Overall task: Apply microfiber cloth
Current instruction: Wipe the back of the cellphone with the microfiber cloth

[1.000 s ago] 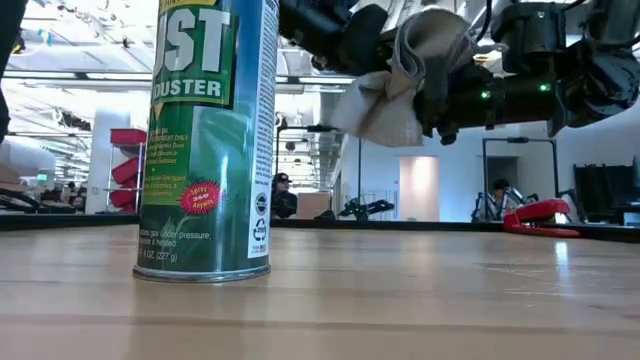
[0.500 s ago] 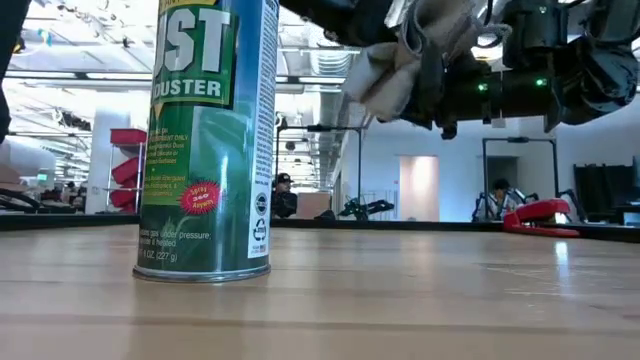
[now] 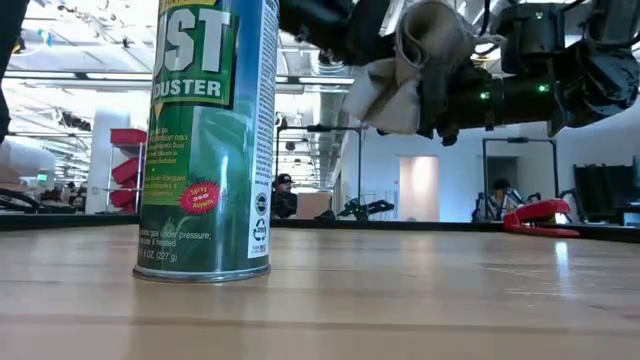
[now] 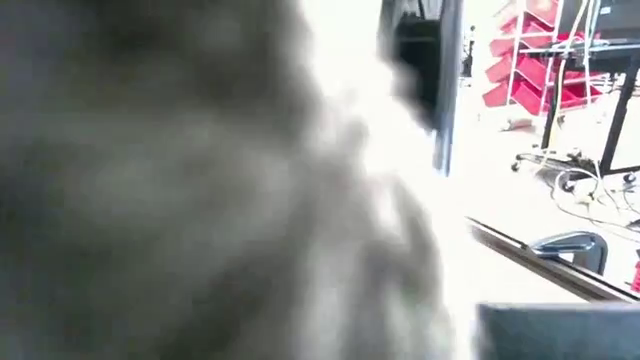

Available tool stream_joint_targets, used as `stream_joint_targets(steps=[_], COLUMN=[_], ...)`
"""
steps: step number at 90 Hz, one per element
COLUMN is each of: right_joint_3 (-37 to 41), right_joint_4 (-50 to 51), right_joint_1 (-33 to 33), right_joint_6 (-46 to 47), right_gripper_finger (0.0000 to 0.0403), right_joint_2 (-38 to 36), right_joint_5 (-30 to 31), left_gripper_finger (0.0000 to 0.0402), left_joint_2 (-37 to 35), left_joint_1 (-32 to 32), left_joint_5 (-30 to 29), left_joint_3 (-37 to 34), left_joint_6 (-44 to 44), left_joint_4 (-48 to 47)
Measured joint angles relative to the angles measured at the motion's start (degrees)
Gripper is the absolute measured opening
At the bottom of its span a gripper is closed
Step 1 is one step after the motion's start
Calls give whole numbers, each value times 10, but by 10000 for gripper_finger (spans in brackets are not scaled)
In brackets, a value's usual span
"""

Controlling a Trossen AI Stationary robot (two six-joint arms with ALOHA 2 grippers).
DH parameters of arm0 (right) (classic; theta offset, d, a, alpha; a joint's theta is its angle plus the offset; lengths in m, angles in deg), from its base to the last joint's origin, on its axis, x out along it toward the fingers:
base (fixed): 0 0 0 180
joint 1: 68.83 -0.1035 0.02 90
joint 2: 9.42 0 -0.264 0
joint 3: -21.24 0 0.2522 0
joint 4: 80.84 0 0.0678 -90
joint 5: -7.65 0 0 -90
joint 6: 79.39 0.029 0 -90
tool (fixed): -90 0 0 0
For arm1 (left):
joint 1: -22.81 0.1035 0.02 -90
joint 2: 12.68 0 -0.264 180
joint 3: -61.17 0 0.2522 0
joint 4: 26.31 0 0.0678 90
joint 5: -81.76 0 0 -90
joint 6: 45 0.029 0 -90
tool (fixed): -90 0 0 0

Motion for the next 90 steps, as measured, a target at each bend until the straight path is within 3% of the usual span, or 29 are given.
stream_joint_targets(steps=[19, 47, 66, 90], right_joint_3=[-1, -2, -1, 0], right_joint_4=[-15, -16, 0, 5], right_joint_1=[0, 0, -12, -31], right_joint_6=[-1, 8, 0, -14], right_gripper_finger=[10, 10, 10, 10], right_joint_2=[-2, -3, -1, 0], right_joint_5=[0, 5, -3, 24], left_gripper_finger=[0, 0, 0, 0], left_joint_2=[1, 1, -3, -5], left_joint_1=[-1, 10, 14, 20], left_joint_5=[-1, 3, -26, -37], left_joint_3=[2, 98, 159, 128], left_joint_6=[34, 114, 156, 113], left_joint_4=[20, -24, -60, -79])
